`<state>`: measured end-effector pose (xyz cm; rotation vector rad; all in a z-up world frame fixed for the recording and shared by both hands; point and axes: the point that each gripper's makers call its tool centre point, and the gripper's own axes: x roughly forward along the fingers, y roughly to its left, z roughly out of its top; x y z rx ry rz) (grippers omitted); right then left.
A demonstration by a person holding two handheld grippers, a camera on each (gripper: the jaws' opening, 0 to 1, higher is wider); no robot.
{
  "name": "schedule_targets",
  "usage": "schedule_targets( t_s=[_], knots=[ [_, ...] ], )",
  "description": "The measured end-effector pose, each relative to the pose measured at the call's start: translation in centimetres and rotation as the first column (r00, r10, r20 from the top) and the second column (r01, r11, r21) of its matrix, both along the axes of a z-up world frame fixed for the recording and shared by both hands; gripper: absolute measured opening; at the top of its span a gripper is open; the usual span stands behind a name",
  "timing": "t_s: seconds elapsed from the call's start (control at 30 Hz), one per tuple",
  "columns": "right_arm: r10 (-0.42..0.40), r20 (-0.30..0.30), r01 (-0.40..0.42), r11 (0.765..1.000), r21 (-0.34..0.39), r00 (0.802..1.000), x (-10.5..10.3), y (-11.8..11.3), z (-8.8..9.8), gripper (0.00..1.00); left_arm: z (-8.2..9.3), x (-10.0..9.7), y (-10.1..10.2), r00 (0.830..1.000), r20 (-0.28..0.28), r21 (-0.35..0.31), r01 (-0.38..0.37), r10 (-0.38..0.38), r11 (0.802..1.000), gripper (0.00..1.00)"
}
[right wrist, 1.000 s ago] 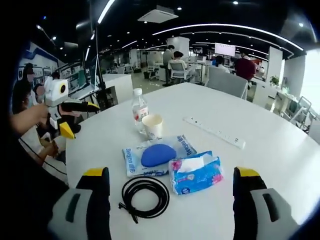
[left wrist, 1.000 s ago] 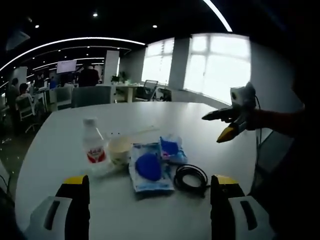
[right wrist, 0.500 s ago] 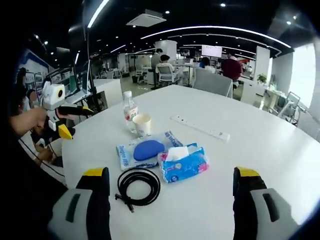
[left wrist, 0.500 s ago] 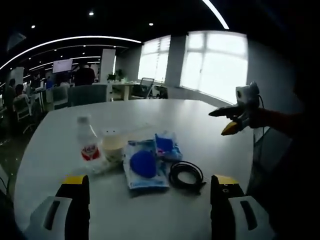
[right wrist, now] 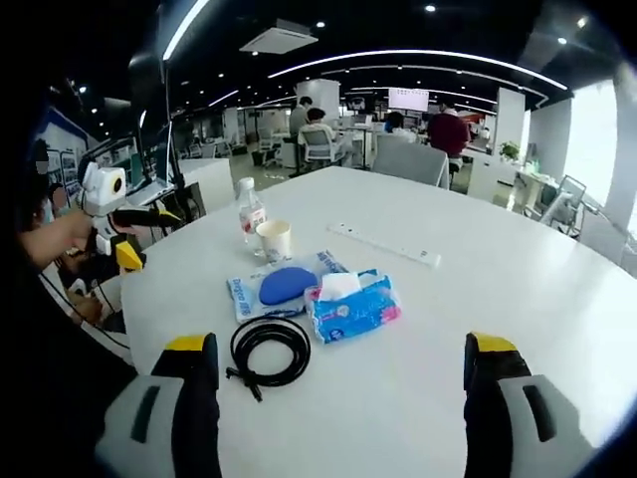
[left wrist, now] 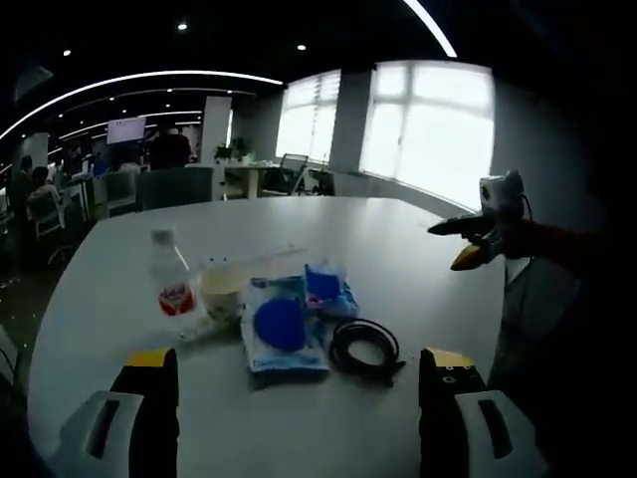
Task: Arrange the tabletop items into an orderly group along one side of the table until the central work area is clear of visible clutter.
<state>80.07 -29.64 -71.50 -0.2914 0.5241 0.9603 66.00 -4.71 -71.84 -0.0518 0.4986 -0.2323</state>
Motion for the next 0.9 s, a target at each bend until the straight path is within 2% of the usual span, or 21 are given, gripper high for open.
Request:
schedule_targets(
  t_s=[0.37, 0.9],
  knots=[
    [0.016, 0.011, -0.016, 1.0, 0.011, 1.0, 0.0, 0.1, 0.6, 0.99, 0.0, -0.5, -0.1, 1.0, -0.007, 0.004, -0.029, 0.029, 1.0, 0.99],
    [0.056, -0.012, -0.056, 0.998, -0.021, 0.998, -0.5, 0.4, -0.7, 0.99, 0.2, -0.7, -0.4, 0.999, -0.004, 0.007, -0.035, 0.035, 0.999, 0.98]
  ],
)
